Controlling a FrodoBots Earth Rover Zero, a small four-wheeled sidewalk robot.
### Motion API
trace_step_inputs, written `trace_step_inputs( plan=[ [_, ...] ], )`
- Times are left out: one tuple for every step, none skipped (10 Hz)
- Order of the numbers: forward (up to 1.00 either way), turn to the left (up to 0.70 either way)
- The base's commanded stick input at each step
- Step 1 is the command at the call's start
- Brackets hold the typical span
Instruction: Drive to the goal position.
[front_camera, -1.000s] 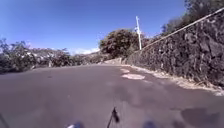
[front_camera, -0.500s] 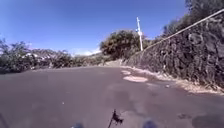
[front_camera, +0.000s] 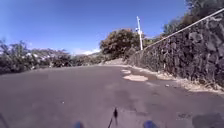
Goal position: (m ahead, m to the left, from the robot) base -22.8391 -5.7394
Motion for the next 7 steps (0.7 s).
trace_step_inputs(
  plan=[
    [0.00,-0.70],
    [0.00,-0.70],
    [0.00,-0.70],
    [0.00,-0.70],
    [0.00,-0.70],
    [0.00,-0.70],
    [0.00,-0.70]
  ],
)
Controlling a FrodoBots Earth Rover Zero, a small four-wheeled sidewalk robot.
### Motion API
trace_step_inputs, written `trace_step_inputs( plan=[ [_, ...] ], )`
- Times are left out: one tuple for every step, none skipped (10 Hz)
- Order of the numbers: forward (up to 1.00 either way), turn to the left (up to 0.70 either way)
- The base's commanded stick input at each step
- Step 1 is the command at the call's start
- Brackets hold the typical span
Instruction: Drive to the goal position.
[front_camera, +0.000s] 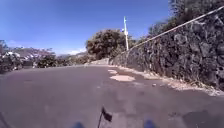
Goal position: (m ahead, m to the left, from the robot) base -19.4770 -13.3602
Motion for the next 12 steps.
trace_step_inputs(
  plan=[
    [0.00,-0.70],
    [0.00,-0.70],
    [0.00,-0.70],
    [0.00,-0.70],
    [0.00,-0.70],
    [0.00,-0.70],
    [0.00,-0.70],
    [0.00,-0.70],
    [0.00,-0.70],
    [0.00,-0.70],
    [0.00,-0.70],
    [0.00,-0.70]
  ],
)
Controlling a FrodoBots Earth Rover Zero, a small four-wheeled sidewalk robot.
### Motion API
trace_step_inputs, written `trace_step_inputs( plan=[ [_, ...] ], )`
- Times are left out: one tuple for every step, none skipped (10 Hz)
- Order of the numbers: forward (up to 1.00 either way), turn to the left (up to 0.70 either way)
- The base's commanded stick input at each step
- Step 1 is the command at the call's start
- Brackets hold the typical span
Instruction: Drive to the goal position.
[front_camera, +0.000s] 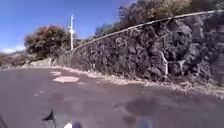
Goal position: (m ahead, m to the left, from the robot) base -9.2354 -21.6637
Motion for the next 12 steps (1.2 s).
trace_step_inputs(
  plan=[
    [0.00,-0.70],
    [0.00,-0.70],
    [0.00,-0.70],
    [0.00,-0.70],
    [0.00,-0.70],
    [0.00,-0.70],
    [0.00,-0.70],
    [0.00,-0.70],
    [0.00,-0.70],
    [0.00,-0.70],
    [0.00,-0.70],
    [0.00,-0.70]
  ],
)
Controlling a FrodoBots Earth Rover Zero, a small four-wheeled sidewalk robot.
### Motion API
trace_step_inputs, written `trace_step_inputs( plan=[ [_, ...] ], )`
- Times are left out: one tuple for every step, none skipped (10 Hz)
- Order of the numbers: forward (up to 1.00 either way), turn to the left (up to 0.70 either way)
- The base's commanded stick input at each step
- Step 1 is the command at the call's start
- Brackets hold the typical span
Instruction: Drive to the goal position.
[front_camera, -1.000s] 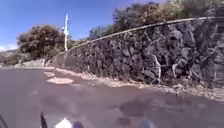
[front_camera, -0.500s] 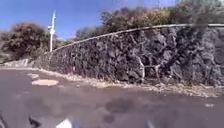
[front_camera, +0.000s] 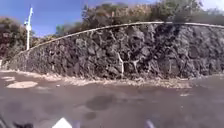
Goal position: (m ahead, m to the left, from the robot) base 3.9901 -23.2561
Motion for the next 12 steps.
trace_step_inputs(
  plan=[
    [0.00,-0.70],
    [0.00,-0.70],
    [0.00,-0.70],
    [0.00,-0.70],
    [0.00,-0.70],
    [0.00,-0.70],
    [0.00,-0.70],
    [0.00,-0.70],
    [0.00,-0.70],
    [0.00,-0.70],
    [0.00,-0.70],
    [0.00,-0.70]
  ],
)
